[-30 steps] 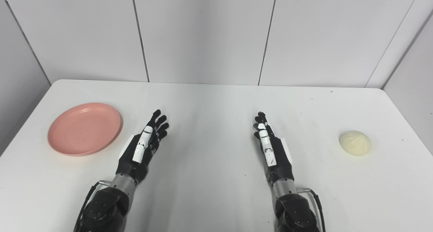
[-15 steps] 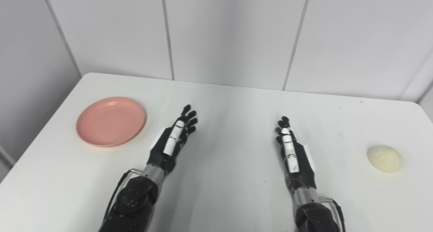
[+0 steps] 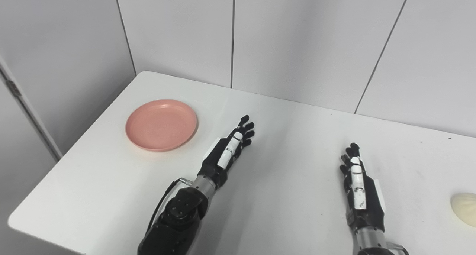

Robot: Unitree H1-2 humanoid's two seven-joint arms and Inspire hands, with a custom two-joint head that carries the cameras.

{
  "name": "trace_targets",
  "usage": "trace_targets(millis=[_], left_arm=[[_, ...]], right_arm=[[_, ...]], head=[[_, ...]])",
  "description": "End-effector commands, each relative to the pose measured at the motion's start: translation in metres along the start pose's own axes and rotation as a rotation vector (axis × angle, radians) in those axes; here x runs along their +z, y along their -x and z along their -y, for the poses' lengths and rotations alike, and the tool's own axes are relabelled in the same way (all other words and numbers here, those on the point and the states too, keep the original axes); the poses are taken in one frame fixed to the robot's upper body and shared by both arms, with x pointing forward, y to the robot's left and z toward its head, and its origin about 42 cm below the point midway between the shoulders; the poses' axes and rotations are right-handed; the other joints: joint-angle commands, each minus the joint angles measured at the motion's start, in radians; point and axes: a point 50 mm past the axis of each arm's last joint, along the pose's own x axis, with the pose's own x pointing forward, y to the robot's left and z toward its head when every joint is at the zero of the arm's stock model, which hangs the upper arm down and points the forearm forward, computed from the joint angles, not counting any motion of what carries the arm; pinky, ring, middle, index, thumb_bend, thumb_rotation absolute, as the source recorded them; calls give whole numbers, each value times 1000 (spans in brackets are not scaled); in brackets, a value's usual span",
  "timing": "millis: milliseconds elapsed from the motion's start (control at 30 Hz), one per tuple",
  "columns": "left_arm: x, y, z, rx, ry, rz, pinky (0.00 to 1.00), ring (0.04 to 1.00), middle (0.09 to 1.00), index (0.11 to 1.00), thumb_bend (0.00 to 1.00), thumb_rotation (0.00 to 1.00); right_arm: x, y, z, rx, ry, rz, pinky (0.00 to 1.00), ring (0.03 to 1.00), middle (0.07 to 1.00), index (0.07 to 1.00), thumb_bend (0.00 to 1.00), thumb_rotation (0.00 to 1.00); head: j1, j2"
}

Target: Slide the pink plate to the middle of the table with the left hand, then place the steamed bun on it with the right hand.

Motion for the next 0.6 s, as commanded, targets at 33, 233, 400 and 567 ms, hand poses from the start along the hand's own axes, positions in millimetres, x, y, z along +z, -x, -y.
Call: trace_targets(millis=[33,233,400,567], left_arm=[[-45,19,12,-12,21,-198,967,962,974,979,499,1000],[-43,19,11,-11,16,-195,968,960,972,977,501,1000],[-40,17,7,-5,15,-182,970,962,972,975,499,1000],[-27,9,4,-4,36,-136,971,970,977,982,472,1000]], right_arm=[[-15,15,11,-18,5,-63,1000,997,1000,1000,125,1000],[-14,15,9,-26,10,-65,1000,990,995,1000,120,1000],[-15,15,8,-21,12,-66,1000,988,996,1000,132,1000],[-16,12,7,-15,8,-60,1000,989,997,1000,132,1000]], head=[[-1,2],[-10,7],[-14,8],[-15,3]])
